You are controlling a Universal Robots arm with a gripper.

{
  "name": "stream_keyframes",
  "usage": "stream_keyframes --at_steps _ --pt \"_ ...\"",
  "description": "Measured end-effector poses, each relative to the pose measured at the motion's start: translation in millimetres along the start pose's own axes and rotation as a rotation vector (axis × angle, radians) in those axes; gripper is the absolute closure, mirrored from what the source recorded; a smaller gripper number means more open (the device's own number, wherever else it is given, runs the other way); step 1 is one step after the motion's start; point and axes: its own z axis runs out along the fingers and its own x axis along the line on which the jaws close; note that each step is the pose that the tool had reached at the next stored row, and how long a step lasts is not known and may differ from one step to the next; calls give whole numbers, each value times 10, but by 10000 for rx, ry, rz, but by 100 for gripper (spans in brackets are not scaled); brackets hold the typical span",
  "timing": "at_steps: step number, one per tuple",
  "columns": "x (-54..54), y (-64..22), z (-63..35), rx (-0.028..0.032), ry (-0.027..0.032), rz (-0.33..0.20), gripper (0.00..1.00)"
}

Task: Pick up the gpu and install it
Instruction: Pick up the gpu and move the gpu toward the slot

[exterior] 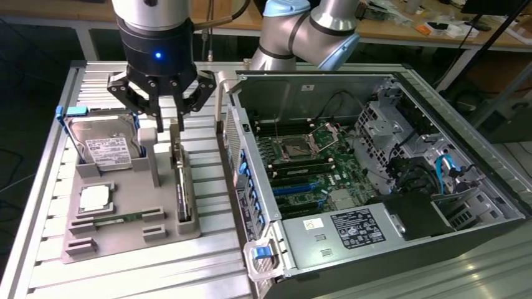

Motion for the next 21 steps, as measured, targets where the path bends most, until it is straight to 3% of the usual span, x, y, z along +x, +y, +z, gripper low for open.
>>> stream_keyframes --at_steps 9,17,21 --pt "1 -18 93 1 1 -2 64" --pt "3 -146 151 -23 0 0 64" --pt "4 -214 224 -33 1 0 64"
